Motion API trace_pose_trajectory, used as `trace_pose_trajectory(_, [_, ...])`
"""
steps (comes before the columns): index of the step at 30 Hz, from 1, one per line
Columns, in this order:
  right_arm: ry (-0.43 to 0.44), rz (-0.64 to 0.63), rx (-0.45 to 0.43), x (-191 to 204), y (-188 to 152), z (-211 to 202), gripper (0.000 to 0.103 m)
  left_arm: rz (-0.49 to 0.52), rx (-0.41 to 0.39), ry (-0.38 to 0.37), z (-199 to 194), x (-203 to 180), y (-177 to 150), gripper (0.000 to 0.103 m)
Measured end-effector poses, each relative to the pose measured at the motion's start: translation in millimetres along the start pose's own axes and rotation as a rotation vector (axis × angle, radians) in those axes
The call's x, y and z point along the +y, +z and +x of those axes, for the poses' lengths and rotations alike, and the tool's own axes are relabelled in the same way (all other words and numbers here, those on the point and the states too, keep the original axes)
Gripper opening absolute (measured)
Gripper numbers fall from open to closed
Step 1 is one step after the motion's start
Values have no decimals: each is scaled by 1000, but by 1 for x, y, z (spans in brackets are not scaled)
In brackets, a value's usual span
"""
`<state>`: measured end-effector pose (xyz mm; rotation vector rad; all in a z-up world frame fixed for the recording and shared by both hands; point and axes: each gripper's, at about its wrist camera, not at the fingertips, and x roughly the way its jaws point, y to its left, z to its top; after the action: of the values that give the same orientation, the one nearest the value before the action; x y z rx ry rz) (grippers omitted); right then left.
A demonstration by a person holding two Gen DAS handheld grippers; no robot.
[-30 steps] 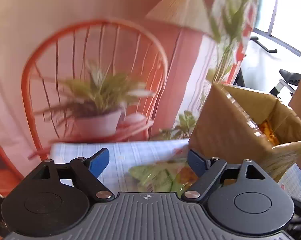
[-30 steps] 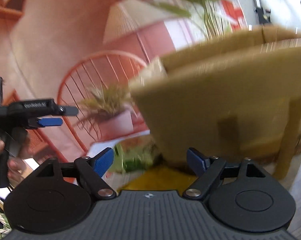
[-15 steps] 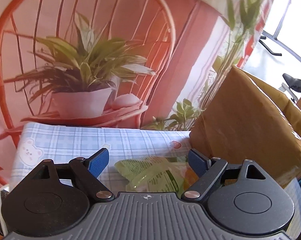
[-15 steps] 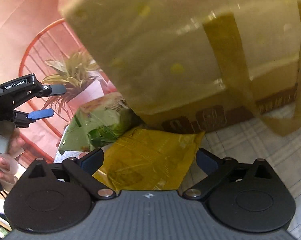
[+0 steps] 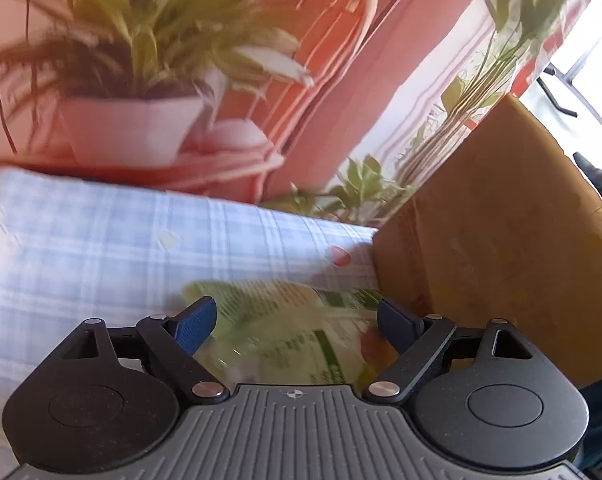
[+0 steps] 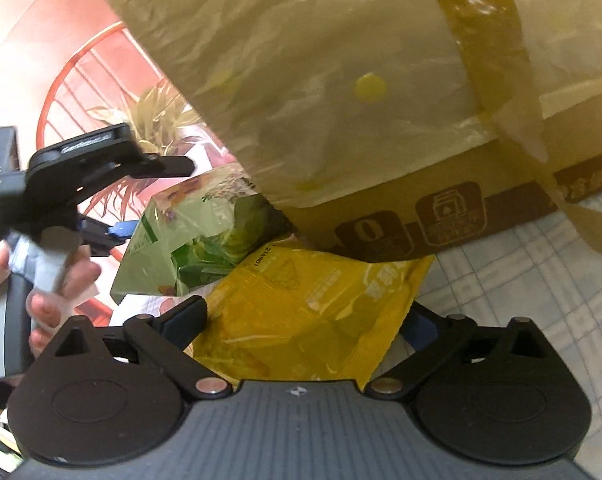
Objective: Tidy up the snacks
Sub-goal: 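Move the left tool to the green packet while the right tool reaches the yellow packet, then close the left tool on the green packet while the right tool grasps the yellow packet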
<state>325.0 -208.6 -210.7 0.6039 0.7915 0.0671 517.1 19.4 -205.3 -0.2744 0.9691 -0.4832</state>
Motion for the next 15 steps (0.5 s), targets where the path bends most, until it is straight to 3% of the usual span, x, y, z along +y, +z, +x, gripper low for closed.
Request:
trace_pose_trajectory(6, [36, 5, -4, -6, 1, -4, 88, -23, 21, -10, 7, 1, -10, 99])
trace_pose_trajectory(15, [52, 54, 22, -13, 2, -1, 94, -38, 41, 8, 13, 3, -14, 103])
